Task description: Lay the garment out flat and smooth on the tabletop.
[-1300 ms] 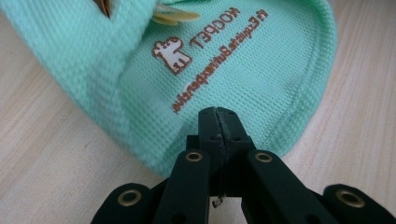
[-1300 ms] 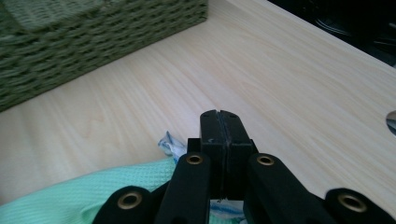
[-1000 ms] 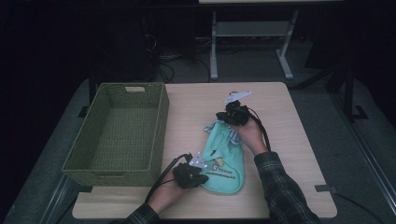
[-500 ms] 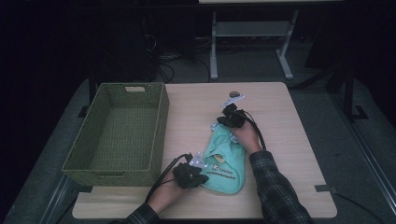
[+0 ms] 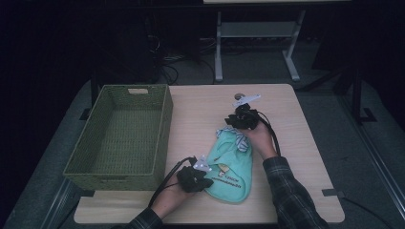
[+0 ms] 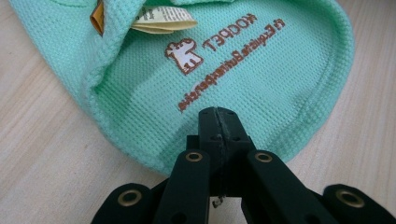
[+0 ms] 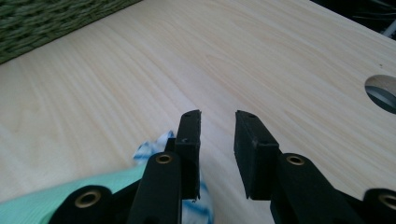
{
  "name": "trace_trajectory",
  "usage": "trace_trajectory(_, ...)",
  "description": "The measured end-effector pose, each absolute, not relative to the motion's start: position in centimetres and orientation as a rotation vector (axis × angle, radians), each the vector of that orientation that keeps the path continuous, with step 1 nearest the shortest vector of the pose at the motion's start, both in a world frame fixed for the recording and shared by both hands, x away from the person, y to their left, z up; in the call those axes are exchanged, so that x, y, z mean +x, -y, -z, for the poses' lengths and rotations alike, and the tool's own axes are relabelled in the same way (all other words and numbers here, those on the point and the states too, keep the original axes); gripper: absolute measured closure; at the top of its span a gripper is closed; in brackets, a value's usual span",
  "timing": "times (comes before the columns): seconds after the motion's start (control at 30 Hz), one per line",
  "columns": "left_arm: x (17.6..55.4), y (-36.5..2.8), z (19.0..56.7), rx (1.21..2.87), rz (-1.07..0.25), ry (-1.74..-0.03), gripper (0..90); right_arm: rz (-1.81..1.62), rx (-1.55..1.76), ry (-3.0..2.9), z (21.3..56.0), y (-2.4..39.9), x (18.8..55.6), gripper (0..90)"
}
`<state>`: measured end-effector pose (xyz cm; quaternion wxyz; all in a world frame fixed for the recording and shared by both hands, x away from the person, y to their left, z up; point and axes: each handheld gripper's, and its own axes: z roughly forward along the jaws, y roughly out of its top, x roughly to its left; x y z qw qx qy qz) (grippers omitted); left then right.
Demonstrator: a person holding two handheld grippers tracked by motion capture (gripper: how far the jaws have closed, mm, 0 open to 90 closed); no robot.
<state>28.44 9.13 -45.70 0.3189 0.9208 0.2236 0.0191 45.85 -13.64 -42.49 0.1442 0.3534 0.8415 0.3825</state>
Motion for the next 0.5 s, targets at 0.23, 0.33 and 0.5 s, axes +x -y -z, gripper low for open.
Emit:
trace_trajectory(0.23, 28.5, -9.2, 45.7, 2.427, -0.053, -0.584, 89.2, -1.096, 1.025, -2.431, 42.2, 16.4, 43.8, 72.8)
trace_trajectory(0.33, 28.4, -9.2, 45.7, 2.417, -0.048, -0.596, 89.2, -1.102, 1.045, -2.417, 42.2, 17.7, 43.0, 73.5)
trace_trajectory(0.5, 28.4, -9.2, 45.7, 2.418, -0.048, -0.596, 89.2, -1.121, 1.064, -2.399, 42.3, 19.5, 41.7, 73.5)
